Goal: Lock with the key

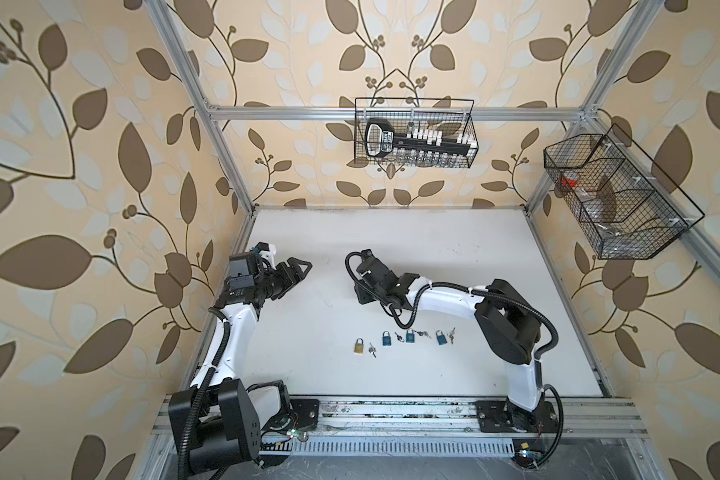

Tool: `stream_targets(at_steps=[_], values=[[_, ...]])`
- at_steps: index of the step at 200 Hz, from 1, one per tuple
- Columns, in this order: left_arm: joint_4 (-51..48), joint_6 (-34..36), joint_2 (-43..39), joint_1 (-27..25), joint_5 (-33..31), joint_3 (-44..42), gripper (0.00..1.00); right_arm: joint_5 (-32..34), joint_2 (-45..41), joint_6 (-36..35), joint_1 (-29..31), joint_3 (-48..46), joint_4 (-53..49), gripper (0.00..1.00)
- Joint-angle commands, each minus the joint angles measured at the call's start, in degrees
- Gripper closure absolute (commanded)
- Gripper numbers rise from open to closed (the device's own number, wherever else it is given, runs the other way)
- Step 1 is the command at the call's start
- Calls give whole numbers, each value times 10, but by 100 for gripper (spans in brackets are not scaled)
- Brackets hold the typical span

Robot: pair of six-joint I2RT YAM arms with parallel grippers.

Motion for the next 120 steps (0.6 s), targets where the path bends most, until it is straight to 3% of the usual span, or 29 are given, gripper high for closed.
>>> stream_targets(at_steps=[1,120], values=[[0,-6,-30,2,33,0,18,7,33,29,1,51,-80,49],[-46,20,-47,2,38,14,19,26,121,14,-3,134,-143,50]])
